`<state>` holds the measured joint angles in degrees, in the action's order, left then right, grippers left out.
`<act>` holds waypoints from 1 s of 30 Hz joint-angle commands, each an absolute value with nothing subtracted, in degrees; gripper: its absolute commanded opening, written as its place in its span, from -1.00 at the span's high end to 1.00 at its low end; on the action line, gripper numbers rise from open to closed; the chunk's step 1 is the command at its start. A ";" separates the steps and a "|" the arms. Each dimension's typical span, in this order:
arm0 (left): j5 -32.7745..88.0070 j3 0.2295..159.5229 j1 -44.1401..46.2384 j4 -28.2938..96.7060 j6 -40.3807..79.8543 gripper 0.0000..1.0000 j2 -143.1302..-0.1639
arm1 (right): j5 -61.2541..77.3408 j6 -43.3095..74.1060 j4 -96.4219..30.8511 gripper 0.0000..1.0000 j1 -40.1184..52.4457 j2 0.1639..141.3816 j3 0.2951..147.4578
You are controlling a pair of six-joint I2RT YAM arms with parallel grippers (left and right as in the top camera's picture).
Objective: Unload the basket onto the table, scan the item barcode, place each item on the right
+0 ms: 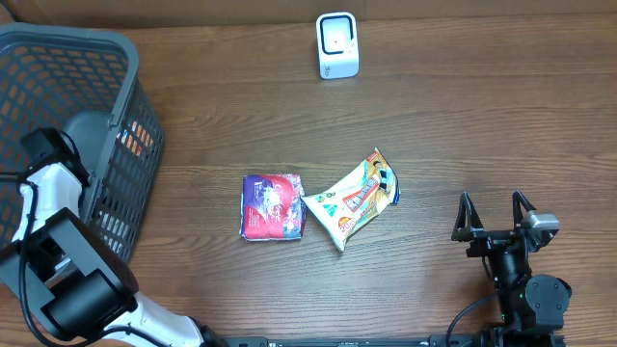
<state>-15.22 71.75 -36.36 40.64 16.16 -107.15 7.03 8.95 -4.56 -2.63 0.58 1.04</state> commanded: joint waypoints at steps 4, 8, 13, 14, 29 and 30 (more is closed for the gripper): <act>-17.39 88.20 -36.10 57.34 14.41 0.92 -105.69 | 6.46 8.51 -4.32 -1.00 -2.74 0.16 0.45; -17.39 100.90 -36.10 66.19 14.13 0.92 -102.41 | 6.46 8.51 -4.32 -1.00 -2.74 0.16 0.45; -16.34 113.62 -36.05 71.13 13.08 0.92 -97.78 | 6.46 8.51 -4.32 -1.00 -2.74 0.16 0.45; -15.29 115.81 -35.97 72.16 12.51 0.92 -96.97 | 6.46 8.51 -4.32 -1.00 -2.74 0.16 0.45; 31.59 125.78 -22.55 83.13 -5.61 0.92 -82.89 | 6.46 8.51 -4.32 -1.00 -2.74 0.16 0.45; 31.55 125.78 -19.73 84.79 -5.63 0.92 -82.76 | 6.46 8.51 -4.32 -1.00 -2.74 0.16 0.45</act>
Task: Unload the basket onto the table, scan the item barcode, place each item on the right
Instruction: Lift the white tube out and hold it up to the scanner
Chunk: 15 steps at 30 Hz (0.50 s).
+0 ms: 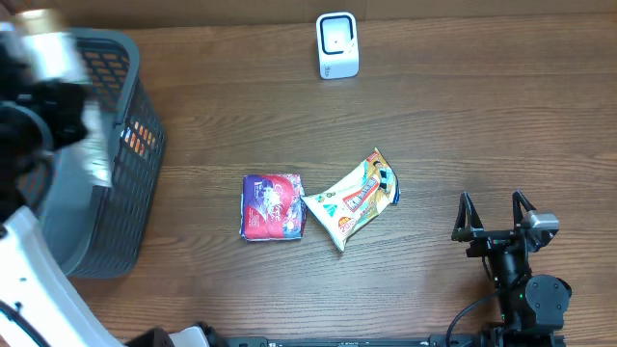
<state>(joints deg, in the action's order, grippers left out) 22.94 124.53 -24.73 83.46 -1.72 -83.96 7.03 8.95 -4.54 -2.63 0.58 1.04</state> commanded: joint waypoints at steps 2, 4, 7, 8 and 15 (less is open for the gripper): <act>31.35 125.58 -14.39 87.59 -5.67 0.92 -82.89 | 6.46 8.51 -4.32 -1.00 -2.74 0.16 0.45; 28.80 124.49 -8.08 89.27 -5.80 0.92 -83.15 | 6.46 8.51 -4.32 -1.00 -2.74 0.16 0.45; 19.44 120.92 1.98 89.69 -3.51 0.92 -83.55 | 6.46 8.51 -4.32 -1.00 -2.74 0.16 0.45; 15.88 119.09 5.37 89.65 -1.80 0.91 -83.74 | 6.46 8.51 -4.32 -1.00 -2.74 0.16 0.45; -1.98 100.18 24.38 81.84 11.29 0.91 -86.39 | 6.46 8.51 -4.32 -1.00 -2.74 0.16 0.45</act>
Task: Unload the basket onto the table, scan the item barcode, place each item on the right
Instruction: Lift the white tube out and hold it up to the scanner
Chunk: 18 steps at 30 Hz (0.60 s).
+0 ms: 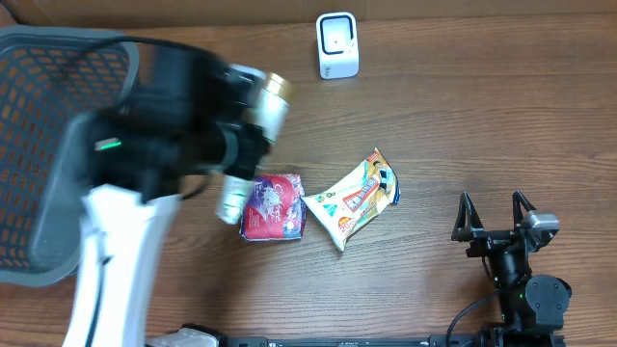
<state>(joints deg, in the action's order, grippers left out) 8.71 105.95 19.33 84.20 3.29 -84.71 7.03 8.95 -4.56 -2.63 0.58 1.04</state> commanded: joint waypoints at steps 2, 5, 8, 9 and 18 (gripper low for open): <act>-6.17 93.54 28.71 77.06 15.57 0.92 -88.31 | 6.46 8.51 -4.32 -1.00 -2.74 0.16 0.45; -10.28 85.10 33.82 69.36 18.41 0.92 -92.40 | 6.46 8.51 -4.32 -1.00 -2.74 0.16 0.45; -12.60 79.44 37.26 62.02 21.23 0.92 -98.28 | 6.46 8.51 -4.32 -1.00 -2.74 0.16 0.45; -12.93 78.43 38.00 60.14 21.63 0.91 -100.18 | 6.46 8.51 -4.32 -1.00 -2.74 0.16 0.45; -15.29 77.60 39.75 50.15 22.72 0.82 -112.44 | 6.46 8.51 -4.32 -1.00 -2.74 0.16 0.45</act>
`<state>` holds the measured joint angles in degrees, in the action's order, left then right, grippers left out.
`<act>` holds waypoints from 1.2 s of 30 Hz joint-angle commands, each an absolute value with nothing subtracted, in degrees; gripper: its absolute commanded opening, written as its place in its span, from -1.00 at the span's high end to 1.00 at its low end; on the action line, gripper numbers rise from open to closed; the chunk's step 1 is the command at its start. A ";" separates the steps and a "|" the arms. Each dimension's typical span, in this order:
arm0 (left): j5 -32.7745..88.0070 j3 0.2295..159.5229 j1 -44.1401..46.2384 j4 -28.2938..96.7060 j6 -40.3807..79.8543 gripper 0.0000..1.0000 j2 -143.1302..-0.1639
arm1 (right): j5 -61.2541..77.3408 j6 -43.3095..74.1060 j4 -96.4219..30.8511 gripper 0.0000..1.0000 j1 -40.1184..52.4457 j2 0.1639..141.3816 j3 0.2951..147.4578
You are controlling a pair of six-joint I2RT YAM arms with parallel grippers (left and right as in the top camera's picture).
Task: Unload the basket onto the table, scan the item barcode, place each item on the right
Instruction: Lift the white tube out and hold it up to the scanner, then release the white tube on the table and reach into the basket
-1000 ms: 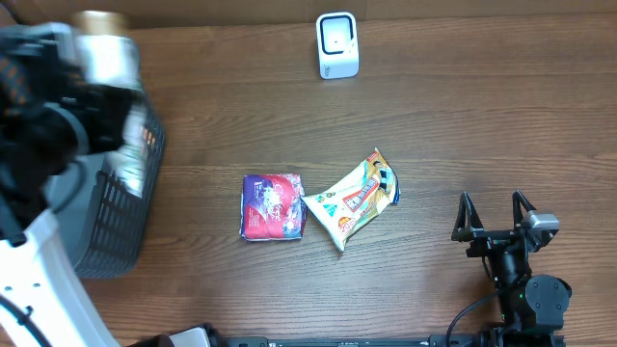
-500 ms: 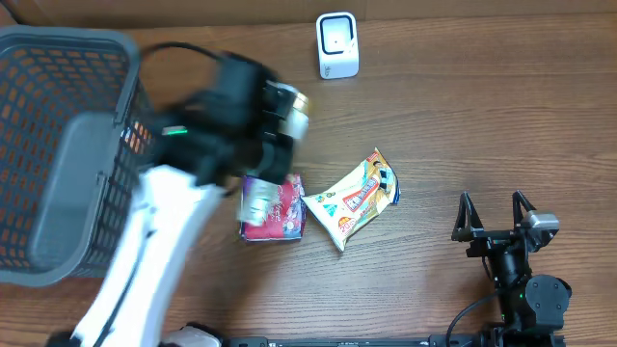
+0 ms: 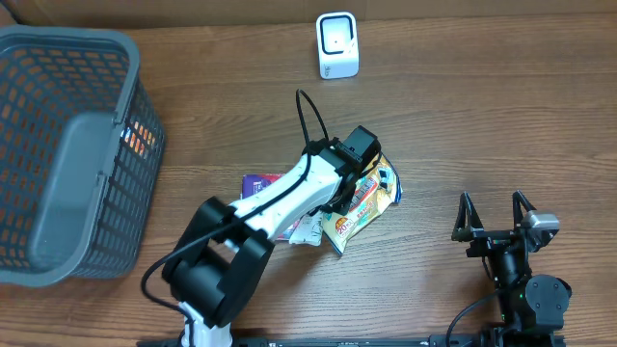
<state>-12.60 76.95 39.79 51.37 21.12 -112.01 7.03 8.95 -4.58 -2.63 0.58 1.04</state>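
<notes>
A yellow snack packet [image 3: 376, 198] lies mid-table, partly under my left gripper [image 3: 362, 183]. The left arm reaches in from the front edge, and its black head sits right over the packet. Whether its fingers are open or shut is hidden from this view. A purple packet [image 3: 255, 185] lies just left of it, mostly covered by the arm. The white barcode scanner [image 3: 337, 45] stands at the far edge, facing the table. My right gripper [image 3: 494, 214] rests open at the front right with nothing between its fingers.
A large grey mesh basket [image 3: 67, 145] takes up the left side, with something orange showing through its wall. A black cable [image 3: 310, 120] loops up from the left arm. Bare wood lies between the packets and the scanner.
My left arm was a blur over the left side of the purple packet; now its gripper is over the yellow packet. Both packets lie where they were. The right arm has not moved.
The left arm first hung at the far left beside the basket. It then showed blurred at the basket's top left corner, later above the purple packet, and now its gripper is on the yellow packet. The right gripper stayed open and still throughout.
</notes>
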 commanded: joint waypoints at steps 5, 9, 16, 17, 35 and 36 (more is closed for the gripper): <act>-15.73 81.58 39.77 51.99 22.28 -1.00 -112.27 | 6.46 8.51 -4.32 -1.00 -2.74 0.16 0.45; -19.18 91.53 39.75 60.97 22.22 -1.00 -112.25 | 6.46 8.51 -4.32 -1.00 -2.74 0.16 0.45; -19.88 109.14 39.66 69.97 18.83 -0.99 -112.25 | 6.46 8.51 -4.32 -1.00 -2.74 0.16 0.45; -19.88 110.41 39.66 70.13 17.76 -0.99 -112.25 | 6.46 8.51 -4.32 -1.00 -2.74 0.16 0.45; -7.51 148.86 3.18 95.15 17.12 -1.00 -108.92 | 6.46 8.51 -4.32 -1.00 -2.74 0.16 0.45; -3.86 149.80 -0.82 95.15 17.12 -0.99 -108.77 | 6.46 8.51 -4.32 -1.00 -2.74 0.16 0.45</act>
